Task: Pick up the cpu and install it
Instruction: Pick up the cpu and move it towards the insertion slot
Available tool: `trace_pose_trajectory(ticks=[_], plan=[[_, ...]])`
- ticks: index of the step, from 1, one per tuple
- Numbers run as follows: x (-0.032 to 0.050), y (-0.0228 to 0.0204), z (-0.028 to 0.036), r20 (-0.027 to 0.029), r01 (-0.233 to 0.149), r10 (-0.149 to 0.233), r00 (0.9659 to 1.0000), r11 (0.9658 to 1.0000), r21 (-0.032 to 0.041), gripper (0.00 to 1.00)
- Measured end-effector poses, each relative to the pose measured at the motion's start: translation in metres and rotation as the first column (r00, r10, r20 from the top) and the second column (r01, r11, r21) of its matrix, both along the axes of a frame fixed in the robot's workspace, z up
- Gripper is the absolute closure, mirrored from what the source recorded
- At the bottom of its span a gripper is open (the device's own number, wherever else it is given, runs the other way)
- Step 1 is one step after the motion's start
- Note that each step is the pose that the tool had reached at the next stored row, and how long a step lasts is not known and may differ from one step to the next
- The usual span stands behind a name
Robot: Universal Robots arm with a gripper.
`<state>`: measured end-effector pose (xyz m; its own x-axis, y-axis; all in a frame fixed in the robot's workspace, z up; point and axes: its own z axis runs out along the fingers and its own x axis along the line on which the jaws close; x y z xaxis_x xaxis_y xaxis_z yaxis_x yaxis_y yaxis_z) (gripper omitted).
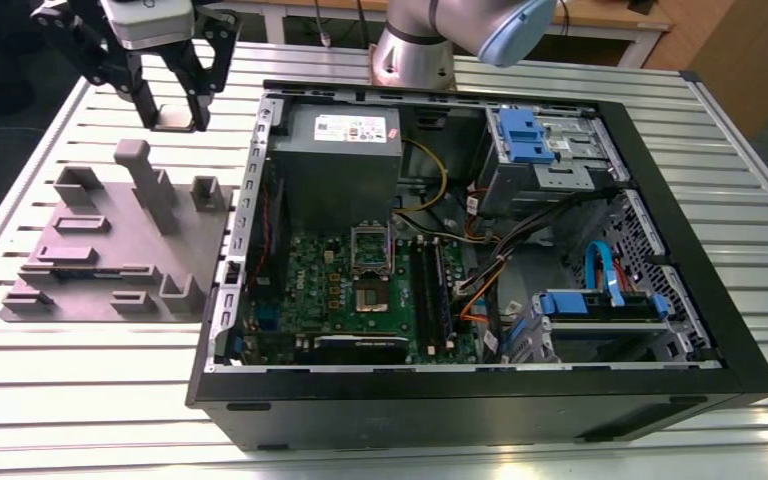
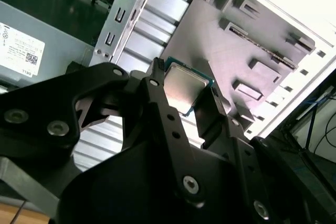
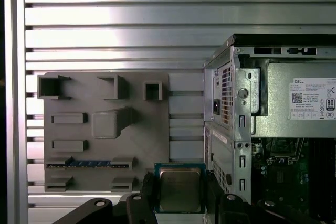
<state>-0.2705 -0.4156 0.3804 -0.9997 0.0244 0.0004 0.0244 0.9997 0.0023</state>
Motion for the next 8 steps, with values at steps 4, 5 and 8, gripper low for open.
trace_pose_trajectory(ticks=[4, 5, 8], plan=[[0.0001, 0.0000, 0.0000, 0.0000, 0.000, 0.000, 1.0000, 1.0000, 0.0000, 0.53], [0.0001, 0.0000, 0.0000, 0.0000, 0.000, 0.000, 1.0000, 1.0000, 0.0000, 0.53], [0.0001, 0.0000, 0.0000, 0.0000, 0.000, 0.000, 1.0000, 1.0000, 0.0000, 0.53]])
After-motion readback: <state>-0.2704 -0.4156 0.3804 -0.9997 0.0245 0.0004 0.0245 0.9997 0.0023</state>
